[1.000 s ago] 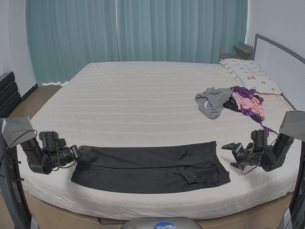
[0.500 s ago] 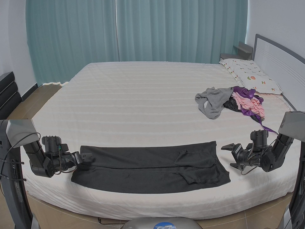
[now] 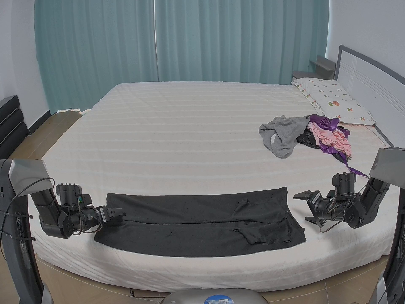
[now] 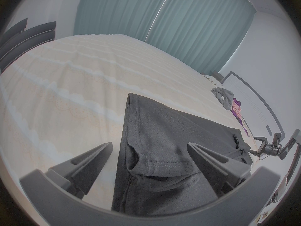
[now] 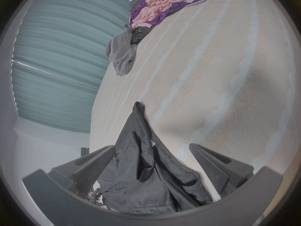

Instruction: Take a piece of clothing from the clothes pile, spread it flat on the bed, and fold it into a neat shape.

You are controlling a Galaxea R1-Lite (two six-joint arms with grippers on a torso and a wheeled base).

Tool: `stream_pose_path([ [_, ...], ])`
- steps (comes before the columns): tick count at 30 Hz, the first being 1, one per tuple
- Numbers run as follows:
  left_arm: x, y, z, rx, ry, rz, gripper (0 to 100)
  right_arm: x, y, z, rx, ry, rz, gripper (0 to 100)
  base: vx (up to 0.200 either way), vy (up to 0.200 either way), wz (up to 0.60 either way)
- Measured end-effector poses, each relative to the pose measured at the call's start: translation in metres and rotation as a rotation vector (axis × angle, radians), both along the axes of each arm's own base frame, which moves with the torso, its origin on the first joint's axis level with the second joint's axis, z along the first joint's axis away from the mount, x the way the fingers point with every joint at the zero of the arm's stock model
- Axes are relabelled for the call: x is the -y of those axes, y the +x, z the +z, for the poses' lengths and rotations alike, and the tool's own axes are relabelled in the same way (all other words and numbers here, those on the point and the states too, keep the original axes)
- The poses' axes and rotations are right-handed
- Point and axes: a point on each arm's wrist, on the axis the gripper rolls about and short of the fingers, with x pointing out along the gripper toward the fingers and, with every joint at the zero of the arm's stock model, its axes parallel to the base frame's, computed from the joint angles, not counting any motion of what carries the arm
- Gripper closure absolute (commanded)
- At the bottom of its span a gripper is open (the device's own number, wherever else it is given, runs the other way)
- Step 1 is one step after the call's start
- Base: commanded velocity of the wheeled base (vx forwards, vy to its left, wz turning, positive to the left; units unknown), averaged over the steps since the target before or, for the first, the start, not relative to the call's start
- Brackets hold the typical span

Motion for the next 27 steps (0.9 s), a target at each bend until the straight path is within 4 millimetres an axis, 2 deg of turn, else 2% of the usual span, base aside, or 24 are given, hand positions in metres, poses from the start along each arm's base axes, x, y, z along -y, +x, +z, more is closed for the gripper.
stream_pose_path([
  [4,0.003,-0.001,0.000,-0.004,0.000,-0.008,0,0.000,0.000,0.000,0.001,-0.001,0.001,0,0.000,0.000,0.00],
  [5,0.003,-0.001,0.000,-0.006,-0.001,-0.009,100,0.000,0.000,0.000,0.000,-0.002,0.002,0,0.000,0.000,0.00],
  [17,0.003,-0.004,-0.001,-0.020,-0.008,-0.003,100,-0.001,0.000,-0.001,-0.002,-0.003,0.004,0,0.000,0.000,0.00],
  [27,-0.002,-0.003,0.010,-0.005,-0.059,0.056,100,-0.001,0.000,-0.001,-0.002,-0.001,0.005,0,0.000,0.000,0.00],
])
